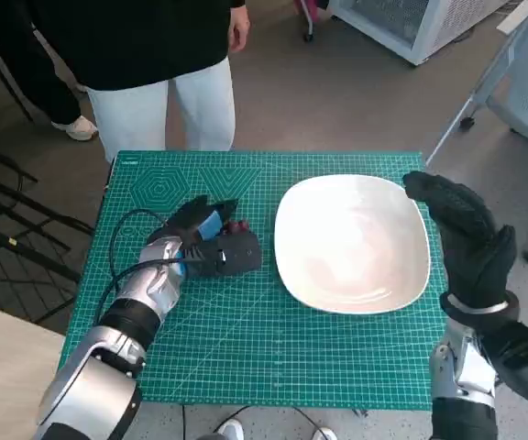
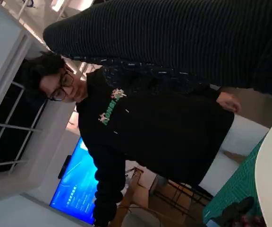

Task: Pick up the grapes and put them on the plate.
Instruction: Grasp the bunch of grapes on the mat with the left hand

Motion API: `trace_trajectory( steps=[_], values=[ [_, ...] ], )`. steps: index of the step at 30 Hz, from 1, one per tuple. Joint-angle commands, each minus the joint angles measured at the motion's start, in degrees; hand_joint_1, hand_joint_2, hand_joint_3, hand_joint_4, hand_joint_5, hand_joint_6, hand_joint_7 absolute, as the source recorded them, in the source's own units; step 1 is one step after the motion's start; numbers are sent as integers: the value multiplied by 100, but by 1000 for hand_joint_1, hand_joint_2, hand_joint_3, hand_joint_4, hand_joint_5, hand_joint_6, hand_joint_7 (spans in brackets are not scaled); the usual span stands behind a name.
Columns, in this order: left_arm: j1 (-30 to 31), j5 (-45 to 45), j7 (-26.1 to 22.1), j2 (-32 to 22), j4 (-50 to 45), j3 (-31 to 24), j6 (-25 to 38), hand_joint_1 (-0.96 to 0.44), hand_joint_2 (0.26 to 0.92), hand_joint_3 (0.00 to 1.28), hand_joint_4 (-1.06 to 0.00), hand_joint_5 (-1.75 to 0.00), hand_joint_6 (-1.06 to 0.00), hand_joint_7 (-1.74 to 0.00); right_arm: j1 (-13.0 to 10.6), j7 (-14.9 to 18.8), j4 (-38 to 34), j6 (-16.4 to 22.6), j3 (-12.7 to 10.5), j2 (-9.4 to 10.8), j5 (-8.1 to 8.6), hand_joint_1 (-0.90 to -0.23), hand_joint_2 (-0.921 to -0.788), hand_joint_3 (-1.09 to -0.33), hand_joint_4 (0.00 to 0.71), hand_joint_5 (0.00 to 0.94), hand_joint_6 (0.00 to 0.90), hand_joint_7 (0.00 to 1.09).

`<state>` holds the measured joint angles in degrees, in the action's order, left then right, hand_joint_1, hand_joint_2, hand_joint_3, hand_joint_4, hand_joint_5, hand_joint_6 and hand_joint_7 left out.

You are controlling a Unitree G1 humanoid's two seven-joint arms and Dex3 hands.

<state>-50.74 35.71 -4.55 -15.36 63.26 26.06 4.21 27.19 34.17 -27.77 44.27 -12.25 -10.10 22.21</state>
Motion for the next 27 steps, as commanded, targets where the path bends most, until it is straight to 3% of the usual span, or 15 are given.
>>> trace_trajectory(
  steps=[1,3,7,27],
  values=[
    [341,117,36,29,-123,178,57,191,902,19,-739,-1040,-715,-588,-111,-28,-47,-67,16,-4,-42,-566,-921,-616,181,0,-1,390],
    [376,153,83,4,-255,215,97,95,911,22,-758,-1103,-680,-818,-102,-26,-60,-63,16,-6,-46,-566,-921,-616,181,0,-1,390],
    [433,185,86,-38,-491,257,199,21,918,29,-754,-1167,-656,-1000,-89,-25,-74,-57,18,-8,-54,-566,-921,-616,180,0,-1,390],
    [539,207,79,-113,-803,252,355,1,920,65,-690,-1208,-629,-1120,-41,-13,-121,-67,8,0,-18,-563,-921,-614,182,1,-1,392]
  ],
)
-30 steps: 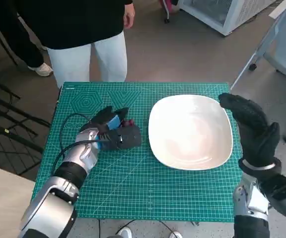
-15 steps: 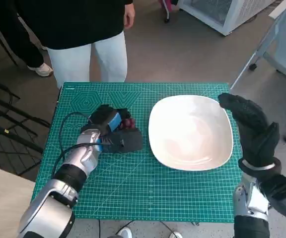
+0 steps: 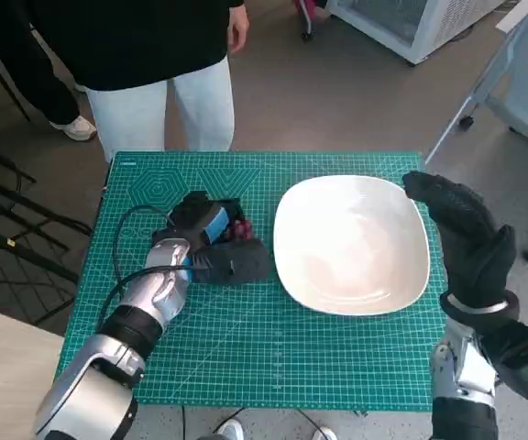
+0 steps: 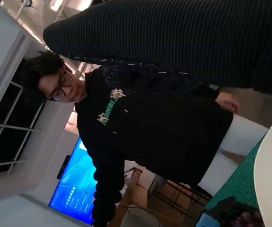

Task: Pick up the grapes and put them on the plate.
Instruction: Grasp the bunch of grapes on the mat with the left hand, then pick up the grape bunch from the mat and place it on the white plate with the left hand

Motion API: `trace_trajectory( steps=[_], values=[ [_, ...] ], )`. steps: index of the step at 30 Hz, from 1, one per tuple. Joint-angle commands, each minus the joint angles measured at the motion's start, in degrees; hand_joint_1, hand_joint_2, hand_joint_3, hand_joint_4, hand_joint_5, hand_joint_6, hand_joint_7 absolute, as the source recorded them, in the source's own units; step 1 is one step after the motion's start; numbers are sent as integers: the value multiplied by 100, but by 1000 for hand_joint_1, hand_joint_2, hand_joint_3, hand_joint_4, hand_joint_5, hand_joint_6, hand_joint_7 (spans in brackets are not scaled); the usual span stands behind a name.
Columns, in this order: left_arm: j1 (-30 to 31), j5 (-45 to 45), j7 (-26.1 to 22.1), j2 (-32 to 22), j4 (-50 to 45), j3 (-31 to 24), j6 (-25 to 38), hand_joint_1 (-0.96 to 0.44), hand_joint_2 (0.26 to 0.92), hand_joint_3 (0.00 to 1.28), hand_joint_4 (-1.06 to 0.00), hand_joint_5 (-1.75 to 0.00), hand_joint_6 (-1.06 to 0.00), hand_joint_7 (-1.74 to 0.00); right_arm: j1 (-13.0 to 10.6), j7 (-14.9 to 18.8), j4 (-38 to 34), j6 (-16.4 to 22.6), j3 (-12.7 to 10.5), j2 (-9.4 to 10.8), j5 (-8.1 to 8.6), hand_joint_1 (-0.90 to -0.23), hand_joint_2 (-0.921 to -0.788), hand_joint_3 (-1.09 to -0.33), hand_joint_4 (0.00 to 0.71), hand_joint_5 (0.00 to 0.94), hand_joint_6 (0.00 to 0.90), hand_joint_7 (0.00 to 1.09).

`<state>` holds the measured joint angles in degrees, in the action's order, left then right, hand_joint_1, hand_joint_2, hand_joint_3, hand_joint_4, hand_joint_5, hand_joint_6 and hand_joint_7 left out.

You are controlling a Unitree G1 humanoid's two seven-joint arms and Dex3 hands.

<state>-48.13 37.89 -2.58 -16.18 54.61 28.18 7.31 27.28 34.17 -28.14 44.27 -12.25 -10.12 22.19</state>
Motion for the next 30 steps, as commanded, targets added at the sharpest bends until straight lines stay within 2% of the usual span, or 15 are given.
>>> trace_trajectory(
  steps=[1,12,24,30],
  values=[
    [278,-17,-112,-30,69,35,37,1,919,65,-693,-1198,-626,-1130,-50,-14,-82,-66,10,4,-18,-563,-921,-614,182,1,-1,392],
    [248,-19,-49,-21,124,30,11,0,920,53,-726,-1157,-617,-1142,-50,-22,-75,-41,19,8,-39,-563,-921,-612,183,1,-1,391],
    [199,13,-37,-33,105,47,50,1,920,95,-654,-1276,-600,-1115,-11,-11,-136,-29,6,-5,-35,-561,-921,-613,183,1,-1,388],
    [171,6,-33,-56,92,30,46,1,921,105,-654,-1291,-581,-1117,-7,-25,-131,-29,10,3,-41,-553,-921,-615,183,1,-1,388]
  ],
)
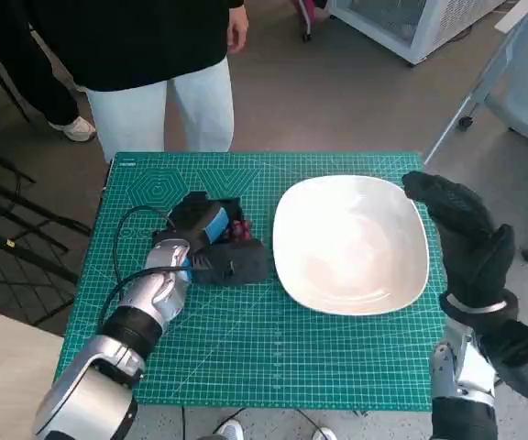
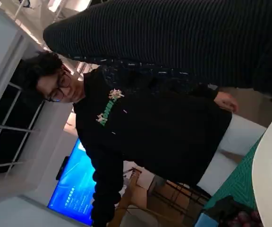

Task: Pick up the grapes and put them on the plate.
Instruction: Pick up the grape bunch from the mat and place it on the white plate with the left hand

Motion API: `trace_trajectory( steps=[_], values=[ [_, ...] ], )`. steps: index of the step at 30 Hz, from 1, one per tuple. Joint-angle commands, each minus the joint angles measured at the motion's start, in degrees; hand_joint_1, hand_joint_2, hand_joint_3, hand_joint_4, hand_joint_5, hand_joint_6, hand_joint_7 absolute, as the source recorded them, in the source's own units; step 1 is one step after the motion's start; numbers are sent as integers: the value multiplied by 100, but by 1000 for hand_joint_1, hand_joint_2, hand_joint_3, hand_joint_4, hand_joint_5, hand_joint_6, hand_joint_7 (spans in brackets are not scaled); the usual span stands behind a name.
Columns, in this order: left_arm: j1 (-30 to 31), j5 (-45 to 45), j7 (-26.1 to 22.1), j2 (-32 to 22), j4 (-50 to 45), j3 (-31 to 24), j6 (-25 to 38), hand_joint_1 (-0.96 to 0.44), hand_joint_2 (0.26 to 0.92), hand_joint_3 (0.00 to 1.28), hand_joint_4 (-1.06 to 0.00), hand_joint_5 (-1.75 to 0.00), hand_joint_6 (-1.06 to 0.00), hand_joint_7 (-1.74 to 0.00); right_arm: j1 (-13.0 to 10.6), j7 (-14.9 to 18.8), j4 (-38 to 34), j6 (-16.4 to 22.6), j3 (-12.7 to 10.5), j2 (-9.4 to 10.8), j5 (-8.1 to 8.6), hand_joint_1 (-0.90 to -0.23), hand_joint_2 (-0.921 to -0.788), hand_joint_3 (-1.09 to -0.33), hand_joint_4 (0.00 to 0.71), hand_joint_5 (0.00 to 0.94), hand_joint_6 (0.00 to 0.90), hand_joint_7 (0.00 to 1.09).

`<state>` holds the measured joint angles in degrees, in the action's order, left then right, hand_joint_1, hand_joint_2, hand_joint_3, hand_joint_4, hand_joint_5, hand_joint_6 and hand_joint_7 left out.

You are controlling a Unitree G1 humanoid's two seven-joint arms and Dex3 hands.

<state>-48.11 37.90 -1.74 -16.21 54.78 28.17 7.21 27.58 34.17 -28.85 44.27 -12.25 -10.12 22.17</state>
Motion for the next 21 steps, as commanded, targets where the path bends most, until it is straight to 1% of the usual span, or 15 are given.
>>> trace_trajectory(
  steps=[1,6,9,16,21],
  values=[
    [161,5,-115,-56,78,28,53,1,920,107,-655,-1293,-579,-1116,-39,-27,-55,-30,12,5,-42,-552,-921,-615,183,1,-1,388],
    [127,9,-137,-106,16,20,42,1,920,111,-656,-1301,-573,-1112,-39,-27,-52,-26,17,12,-43,-553,-921,-616,183,0,-1,388],
    [124,7,-206,-172,-182,-5,85,1,921,112,-654,-1298,-572,-1119,-34,-26,-58,-29,15,11,-41,-556,-921,-615,182,0,-1,387],
    [242,-26,-359,-413,-1069,-155,203,0,920,86,-707,-1179,-567,-1187,-15,-31,-65,-40,15,9,-44,-558,-921,-615,183,1,0,388],
    [383,19,-384,-573,-1851,-307,353,0,920,69,-729,-1150,-584,-1176,1,-30,-61,-54,17,10,-38,-557,-921,-616,183,1,-1,390]
  ],
)
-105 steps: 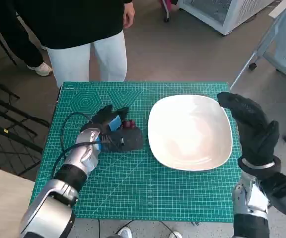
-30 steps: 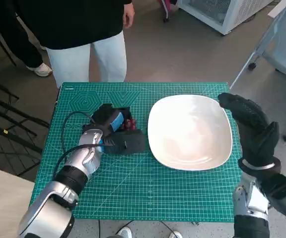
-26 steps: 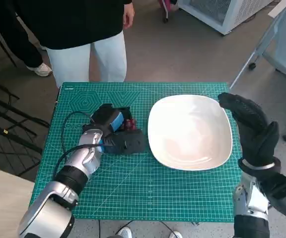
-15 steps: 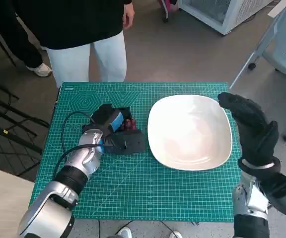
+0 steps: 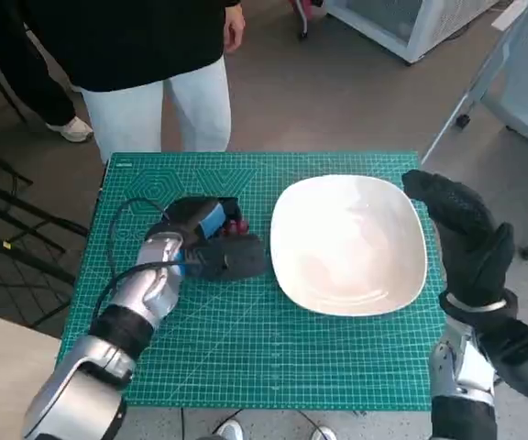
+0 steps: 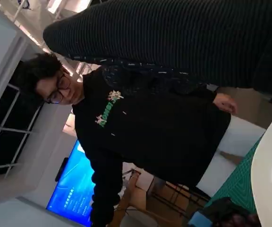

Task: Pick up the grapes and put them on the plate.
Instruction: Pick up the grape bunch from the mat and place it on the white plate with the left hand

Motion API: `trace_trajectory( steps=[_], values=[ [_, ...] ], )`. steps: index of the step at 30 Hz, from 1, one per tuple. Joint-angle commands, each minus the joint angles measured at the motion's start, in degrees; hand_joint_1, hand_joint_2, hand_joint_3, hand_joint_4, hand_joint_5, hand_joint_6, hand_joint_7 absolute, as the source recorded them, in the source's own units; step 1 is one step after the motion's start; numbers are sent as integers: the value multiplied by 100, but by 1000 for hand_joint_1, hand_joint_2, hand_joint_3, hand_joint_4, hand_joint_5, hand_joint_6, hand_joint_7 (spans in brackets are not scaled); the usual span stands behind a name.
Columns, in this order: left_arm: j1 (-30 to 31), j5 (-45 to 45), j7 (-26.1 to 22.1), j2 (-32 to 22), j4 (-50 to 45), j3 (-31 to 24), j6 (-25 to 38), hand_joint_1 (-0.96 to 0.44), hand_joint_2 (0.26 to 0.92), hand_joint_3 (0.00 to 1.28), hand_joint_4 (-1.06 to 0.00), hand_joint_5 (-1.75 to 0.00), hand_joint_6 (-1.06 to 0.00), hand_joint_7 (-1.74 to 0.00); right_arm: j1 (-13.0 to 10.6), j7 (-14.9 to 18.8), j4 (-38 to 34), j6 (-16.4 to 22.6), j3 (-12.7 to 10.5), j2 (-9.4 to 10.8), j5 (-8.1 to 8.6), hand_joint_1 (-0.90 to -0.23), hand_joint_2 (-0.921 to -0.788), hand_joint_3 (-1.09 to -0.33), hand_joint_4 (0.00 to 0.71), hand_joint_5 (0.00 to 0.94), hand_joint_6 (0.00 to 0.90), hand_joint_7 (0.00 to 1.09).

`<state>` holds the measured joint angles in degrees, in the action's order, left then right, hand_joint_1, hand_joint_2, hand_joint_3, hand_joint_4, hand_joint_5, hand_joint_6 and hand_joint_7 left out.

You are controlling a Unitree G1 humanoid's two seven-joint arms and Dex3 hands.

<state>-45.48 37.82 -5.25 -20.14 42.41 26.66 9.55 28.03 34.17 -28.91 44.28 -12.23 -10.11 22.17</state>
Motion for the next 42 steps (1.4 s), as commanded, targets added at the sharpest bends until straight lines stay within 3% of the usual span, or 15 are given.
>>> trace_trajectory(
  steps=[1,9,17,26,34,42],
  values=[
    [150,33,-45,-215,-791,-194,148,0,920,65,-732,-1148,-590,-1168,-40,-30,-55,-58,15,9,-34,-556,-921,-616,183,0,-1,390],
    [346,149,-208,-496,-2186,-453,393,1,920,25,-773,-1125,-646,-1092,-6,-33,-72,-72,13,13,-28,-555,-921,-619,182,0,-1,387],
    [469,252,-185,-654,-2958,-622,390,1,915,16,-785,-1081,-669,-1100,32,-9,-127,-72,-3,11,6,-554,-921,-620,182,0,-1,387],
    [433,403,-136,-628,-3062,-618,300,1,914,16,-776,-1012,-679,-1167,28,-17,-113,-50,0,21,5,-554,-921,-619,183,1,-1,389],
    [324,465,-366,-451,-3120,-470,364,1,915,14,-790,-995,-666,-1184,8,-10,-85,-37,-9,18,19,-552,-921,-618,183,1,-1,391],
    [66,636,-597,47,-3063,-145,443,1,916,28,-745,-1200,-691,-1005,-3,3,-88,-6,-26,0,24,-549,-921,-620,183,0,-1,391]
  ],
)
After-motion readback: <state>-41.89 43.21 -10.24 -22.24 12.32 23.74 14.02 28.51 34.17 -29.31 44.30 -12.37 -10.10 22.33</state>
